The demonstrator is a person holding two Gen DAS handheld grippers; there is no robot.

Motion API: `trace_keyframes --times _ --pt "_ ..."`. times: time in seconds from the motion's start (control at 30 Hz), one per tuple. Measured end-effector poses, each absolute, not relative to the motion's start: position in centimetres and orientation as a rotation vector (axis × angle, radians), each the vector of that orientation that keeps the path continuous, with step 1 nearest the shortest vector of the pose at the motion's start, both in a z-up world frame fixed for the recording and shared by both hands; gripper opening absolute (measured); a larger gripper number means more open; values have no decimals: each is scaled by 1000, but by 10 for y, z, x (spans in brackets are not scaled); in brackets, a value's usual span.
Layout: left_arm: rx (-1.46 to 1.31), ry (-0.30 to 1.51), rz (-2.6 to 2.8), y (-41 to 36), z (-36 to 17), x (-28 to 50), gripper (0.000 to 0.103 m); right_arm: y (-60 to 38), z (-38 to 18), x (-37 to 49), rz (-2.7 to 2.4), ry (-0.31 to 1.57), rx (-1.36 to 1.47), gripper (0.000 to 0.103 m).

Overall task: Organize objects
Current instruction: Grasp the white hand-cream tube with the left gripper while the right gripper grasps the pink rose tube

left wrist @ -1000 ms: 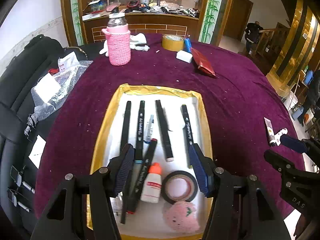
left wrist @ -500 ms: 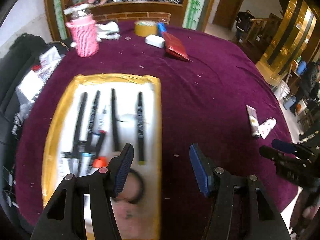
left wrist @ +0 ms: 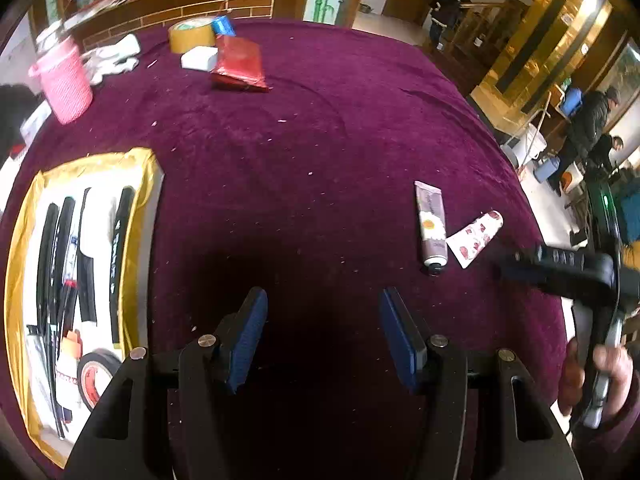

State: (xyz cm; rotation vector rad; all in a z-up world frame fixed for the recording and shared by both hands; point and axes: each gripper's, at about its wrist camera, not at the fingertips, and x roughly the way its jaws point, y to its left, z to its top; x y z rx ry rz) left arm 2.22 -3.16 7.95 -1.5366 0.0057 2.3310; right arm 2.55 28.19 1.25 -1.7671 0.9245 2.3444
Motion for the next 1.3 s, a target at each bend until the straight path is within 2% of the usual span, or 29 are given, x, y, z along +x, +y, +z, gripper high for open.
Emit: trace_keyframes --times 0.1,0.2,0.37,0.47,0.63,0.87,1.03,1.3 --pt "-1548 1 2332 -28 80 21 52 280 11 7 2365 885 -1762 48" --pt "-1551 -24 2338 -30 77 20 52 270 14 -9 2404 753 -1751 49" --pt "-1642 -53 2314 -29 60 11 52 237 16 -31 2446 374 -1733 49" --pt "-1621 -50 2312 -20 59 8 52 226 14 -32 2487 191 -1705 45" --pt "-1607 -46 2267 1 52 2 52 249 17 -21 2509 283 -1713 33" --pt "-1564 -15 2217 38 39 -13 51 290 18 5 2468 465 -1709 33" --pt "-1465 50 2192 76 34 -24 51 284 17 5 2466 489 -1714 33" --pt "-1357 403 2208 124 15 -19 55 283 16 8 2473 494 -1705 33"
